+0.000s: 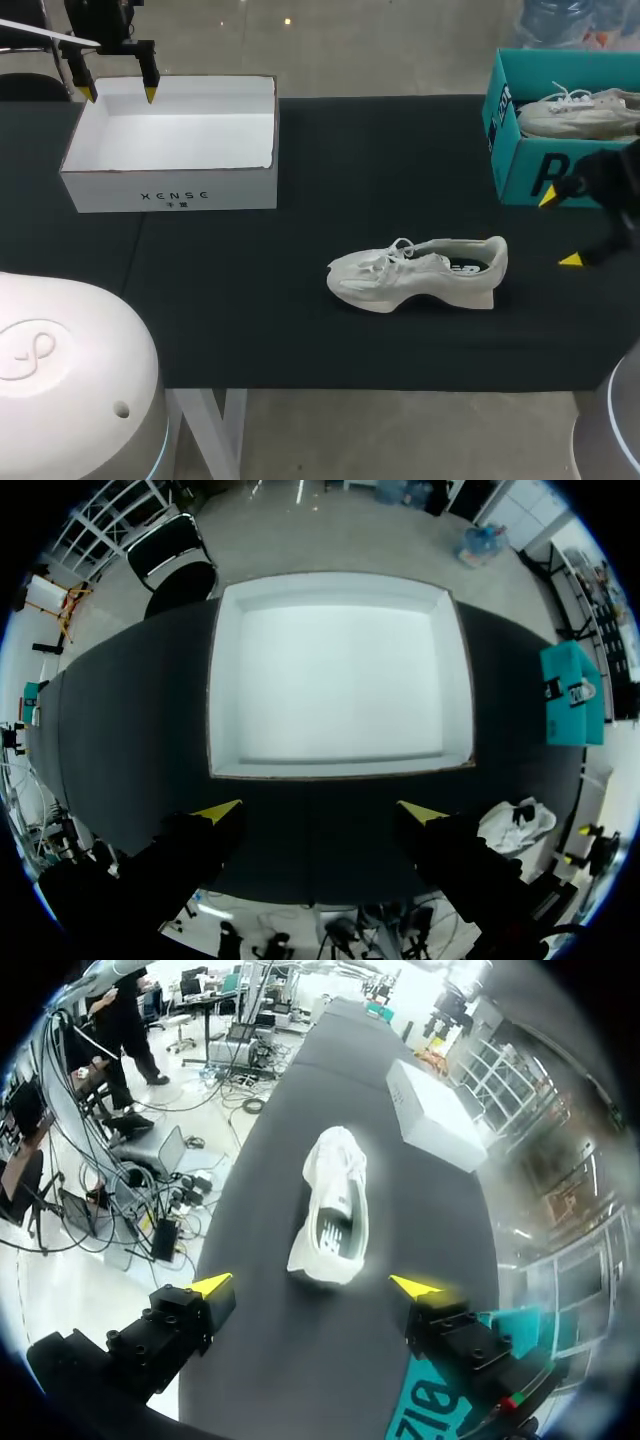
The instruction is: Take the shoe out of the shoebox, open the shoe tongue, remove and reinsert the insole, then place the shoe into the shoebox
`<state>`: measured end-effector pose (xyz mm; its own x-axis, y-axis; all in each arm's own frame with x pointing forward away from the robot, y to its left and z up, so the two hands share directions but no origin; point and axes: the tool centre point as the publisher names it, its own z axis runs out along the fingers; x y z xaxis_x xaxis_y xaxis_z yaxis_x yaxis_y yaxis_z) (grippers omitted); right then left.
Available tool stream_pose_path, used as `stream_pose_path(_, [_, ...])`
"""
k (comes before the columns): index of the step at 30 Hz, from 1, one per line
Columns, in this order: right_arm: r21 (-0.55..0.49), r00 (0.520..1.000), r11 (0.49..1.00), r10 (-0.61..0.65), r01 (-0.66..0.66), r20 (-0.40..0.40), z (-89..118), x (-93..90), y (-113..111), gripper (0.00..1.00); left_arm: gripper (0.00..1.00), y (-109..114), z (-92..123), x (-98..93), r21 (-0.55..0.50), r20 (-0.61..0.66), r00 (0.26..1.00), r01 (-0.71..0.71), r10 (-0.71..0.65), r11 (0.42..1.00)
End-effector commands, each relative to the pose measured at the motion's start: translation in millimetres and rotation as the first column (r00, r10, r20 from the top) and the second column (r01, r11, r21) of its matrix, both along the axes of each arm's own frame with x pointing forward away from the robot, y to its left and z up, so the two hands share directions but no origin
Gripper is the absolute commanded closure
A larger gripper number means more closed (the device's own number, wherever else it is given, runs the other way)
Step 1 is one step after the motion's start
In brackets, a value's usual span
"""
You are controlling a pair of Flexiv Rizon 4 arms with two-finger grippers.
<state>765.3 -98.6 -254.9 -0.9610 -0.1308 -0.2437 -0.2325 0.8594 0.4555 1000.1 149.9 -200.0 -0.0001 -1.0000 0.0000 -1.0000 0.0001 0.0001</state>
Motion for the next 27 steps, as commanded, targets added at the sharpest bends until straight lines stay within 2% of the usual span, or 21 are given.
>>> stream_pose_path(1, [0.014, 1.0, 1.0, 0.005, -0.005, 0.004, -2, -1.2, -3, 0.0, 0.0, 0, 0, -0.1, 0.0, 0.0, 1.0, 0.0, 0.0, 1.0])
stream_pose_path(7, [0.014, 1.0, 1.0, 0.005, -0.005, 0.004, -2, -1.2, -3, 0.0, 0.0, 0, 0, -0.1, 0.0, 0.0, 1.0, 0.0, 0.0, 1.0])
stream_pose_path(13, [0.16, 0.998, 0.985, 0.057, -0.057, 0.01, -8, 3.3, 23, 0.0, 0.0, 0, 0, -0.1, 0.0, 0.0, 1.0, 0.0, 0.0, 1.0])
stream_pose_path(16, [0.265, 0.996, 0.961, 0.077, -0.084, 0.035, -9, 4.6, 26, 0.0, 0.0, 0, 0, -0.1, 0.0, 0.0, 1.0, 0.0, 0.0, 1.0])
stream_pose_path(18, [0.299, 0.995, 0.95, 0.085, -0.094, 0.044, -11, 6.7, 24, 0.0, 0.0, 0, 0, -0.1, 0.0, 0.0, 1.0, 0.0, 0.0, 1.0])
stream_pose_path(22, [0.344, 0.995, 0.934, 0.094, -0.098, 0.028, -11, 12.6, 20, 0.0, 0.0, 0, 0, -0.1, 0.0, 0.0, 1.0, 0.0, 0.0, 1.0])
stream_pose_path(27, [0.357, 0.994, 0.931, 0.095, -0.073, -0.045, -19, 23.1, 17, 0.0, 0.0, 0, 0, -0.1, 0.0, 0.0, 1.0, 0.0, 0.0, 1.0])
